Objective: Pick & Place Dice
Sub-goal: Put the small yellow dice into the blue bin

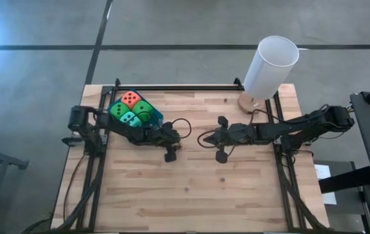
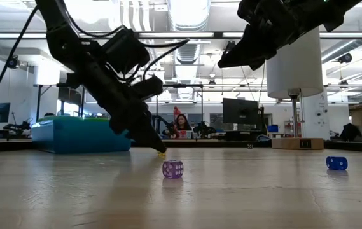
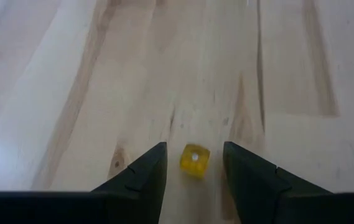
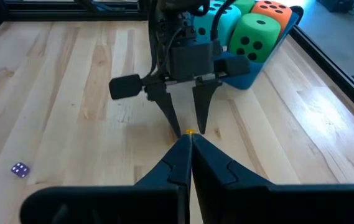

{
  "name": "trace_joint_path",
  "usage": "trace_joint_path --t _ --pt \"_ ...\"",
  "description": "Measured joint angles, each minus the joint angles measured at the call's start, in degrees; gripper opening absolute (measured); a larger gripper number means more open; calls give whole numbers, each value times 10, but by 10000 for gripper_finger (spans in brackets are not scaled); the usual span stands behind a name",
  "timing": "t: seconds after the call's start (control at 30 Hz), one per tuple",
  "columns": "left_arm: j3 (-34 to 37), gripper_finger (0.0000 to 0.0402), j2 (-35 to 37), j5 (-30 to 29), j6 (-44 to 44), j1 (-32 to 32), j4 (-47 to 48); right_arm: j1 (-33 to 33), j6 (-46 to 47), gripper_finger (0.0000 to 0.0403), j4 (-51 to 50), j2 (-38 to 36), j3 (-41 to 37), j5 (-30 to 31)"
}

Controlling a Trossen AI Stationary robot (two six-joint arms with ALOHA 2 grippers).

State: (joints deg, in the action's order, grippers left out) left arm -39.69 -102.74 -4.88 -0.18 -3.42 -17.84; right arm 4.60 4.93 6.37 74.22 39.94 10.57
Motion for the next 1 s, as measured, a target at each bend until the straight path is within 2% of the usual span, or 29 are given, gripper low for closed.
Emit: trace_joint_path --t 0.17,1.0 --pt "-7 161 -31 1 -2 0 -18 0 0 8 2 0 0 0" --pt "-6 151 -22 4 -30 -1 0 0 7 8 -1 0 0 -1"
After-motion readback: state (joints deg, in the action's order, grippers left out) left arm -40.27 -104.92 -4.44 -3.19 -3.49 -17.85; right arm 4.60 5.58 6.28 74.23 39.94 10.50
